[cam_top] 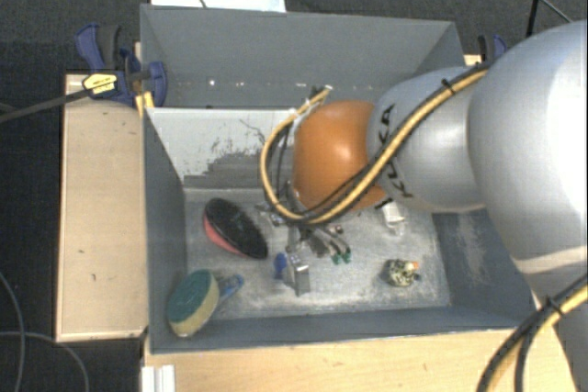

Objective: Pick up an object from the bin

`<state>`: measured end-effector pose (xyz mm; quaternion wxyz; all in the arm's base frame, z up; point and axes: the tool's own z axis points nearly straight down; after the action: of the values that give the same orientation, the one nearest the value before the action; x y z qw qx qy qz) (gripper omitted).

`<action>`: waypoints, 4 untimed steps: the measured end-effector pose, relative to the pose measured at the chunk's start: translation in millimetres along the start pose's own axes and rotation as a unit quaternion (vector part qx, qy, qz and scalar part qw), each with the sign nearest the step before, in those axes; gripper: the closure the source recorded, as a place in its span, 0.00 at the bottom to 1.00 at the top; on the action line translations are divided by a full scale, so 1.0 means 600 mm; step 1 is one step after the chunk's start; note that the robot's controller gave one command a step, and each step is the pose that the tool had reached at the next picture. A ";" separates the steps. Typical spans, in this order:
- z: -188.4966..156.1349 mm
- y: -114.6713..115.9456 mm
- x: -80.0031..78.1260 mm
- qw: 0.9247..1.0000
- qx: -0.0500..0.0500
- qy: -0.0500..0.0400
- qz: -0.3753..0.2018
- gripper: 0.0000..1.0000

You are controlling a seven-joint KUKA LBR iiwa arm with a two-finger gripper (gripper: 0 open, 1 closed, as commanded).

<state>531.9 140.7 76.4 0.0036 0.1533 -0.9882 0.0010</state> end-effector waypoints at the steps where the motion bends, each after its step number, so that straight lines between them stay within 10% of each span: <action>1: -0.006 0.000 -0.001 1.000 -0.001 -0.001 0.003 1.00; 2: -0.183 0.025 -0.014 1.000 -0.001 -0.009 0.024 1.00; 3: -0.103 0.035 -0.062 0.993 -0.001 -0.005 0.119 1.00; 4: -0.105 0.034 -0.062 0.993 -0.001 -0.006 0.119 0.00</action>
Offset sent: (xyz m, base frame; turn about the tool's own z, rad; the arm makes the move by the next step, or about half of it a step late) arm 0.0000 0.0000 0.0000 0.0000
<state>561.7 171.9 139.3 -0.0024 0.0342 -0.9994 -0.0010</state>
